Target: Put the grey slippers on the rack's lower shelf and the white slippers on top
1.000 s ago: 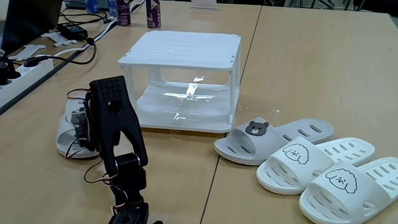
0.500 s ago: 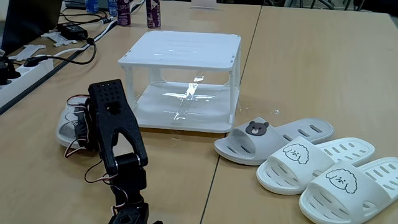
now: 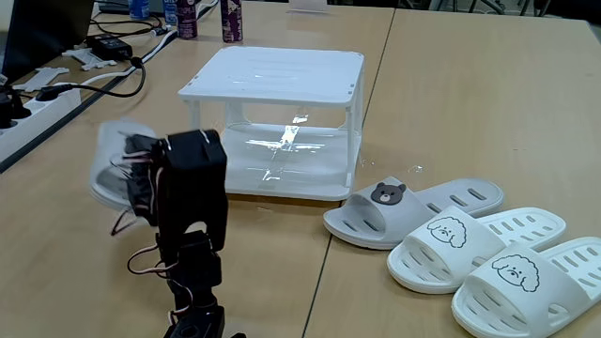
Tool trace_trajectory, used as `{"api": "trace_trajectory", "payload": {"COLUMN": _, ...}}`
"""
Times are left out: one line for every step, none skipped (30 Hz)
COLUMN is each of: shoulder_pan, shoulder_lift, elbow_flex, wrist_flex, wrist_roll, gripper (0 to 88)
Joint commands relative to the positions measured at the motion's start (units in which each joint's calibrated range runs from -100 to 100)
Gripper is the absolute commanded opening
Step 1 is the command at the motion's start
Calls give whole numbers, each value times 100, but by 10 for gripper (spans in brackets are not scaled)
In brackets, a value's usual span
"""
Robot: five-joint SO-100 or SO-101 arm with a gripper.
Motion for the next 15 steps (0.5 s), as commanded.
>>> {"api": "trace_trajectory", "payload": {"shoulder_pan": 687, "shoulder_lift": -1198, "elbow_flex": 853, "wrist_flex": -13, "wrist_roll": 37, "gripper": 7}}
{"api": "trace_trajectory", "payload": {"shoulder_pan": 892, "shoulder_lift": -1206, "elbow_flex": 835, "wrist_flex": -22, "wrist_roll": 37, "gripper": 7}}
{"api": "trace_trajectory", "payload": {"shoulder_pan": 1040, "shoulder_lift": -1206, "elbow_flex": 835, "wrist_flex": -13, "wrist_roll": 37, "gripper": 7}}
{"api": "trace_trajectory", "payload": {"shoulder_pan": 1147, "shoulder_lift": -1198, "elbow_flex": 835, "wrist_flex": -13, "wrist_roll": 37, "gripper": 7}}
{"api": "trace_trajectory", "payload": {"shoulder_pan": 1238, "shoulder_lift": -1189, "elbow_flex": 835, "wrist_flex": -4, "wrist_roll": 37, "gripper": 7}}
{"api": "trace_trajectory", "payload": {"shoulder_pan": 1386, "shoulder_lift": -1156, "elbow_flex": 835, "wrist_flex": -4, "wrist_roll": 37, "gripper": 7}}
{"api": "trace_trajectory", "payload": {"shoulder_pan": 1484, "shoulder_lift": -1055, "elbow_flex": 826, "wrist_flex": -22, "wrist_roll": 37, "gripper": 7}}
{"api": "trace_trajectory", "payload": {"shoulder_pan": 1591, "shoulder_lift": -903, "elbow_flex": 790, "wrist_flex": -30, "wrist_roll": 37, "gripper": 7}}
{"api": "trace_trajectory", "payload": {"shoulder_pan": 1690, "shoulder_lift": -718, "elbow_flex": 718, "wrist_flex": -48, "wrist_roll": 37, "gripper": 7}}
{"api": "trace_trajectory", "payload": {"shoulder_pan": 1772, "shoulder_lift": -508, "elbow_flex": 610, "wrist_flex": -48, "wrist_roll": 37, "gripper": 7}}
{"api": "trace_trajectory", "payload": {"shoulder_pan": 1854, "shoulder_lift": -272, "elbow_flex": 474, "wrist_flex": -56, "wrist_roll": 37, "gripper": 7}}
{"api": "trace_trajectory", "payload": {"shoulder_pan": 1928, "shoulder_lift": -53, "elbow_flex": 312, "wrist_flex": -56, "wrist_roll": 37, "gripper": 7}}
{"api": "trace_trajectory", "payload": {"shoulder_pan": 1969, "shoulder_lift": 115, "elbow_flex": 140, "wrist_flex": -56, "wrist_roll": 37, "gripper": 7}}
{"api": "trace_trajectory", "payload": {"shoulder_pan": 1969, "shoulder_lift": 275, "elbow_flex": -85, "wrist_flex": -56, "wrist_roll": 37, "gripper": 7}}
{"api": "trace_trajectory", "payload": {"shoulder_pan": 1937, "shoulder_lift": 367, "elbow_flex": -248, "wrist_flex": -56, "wrist_roll": 37, "gripper": 7}}
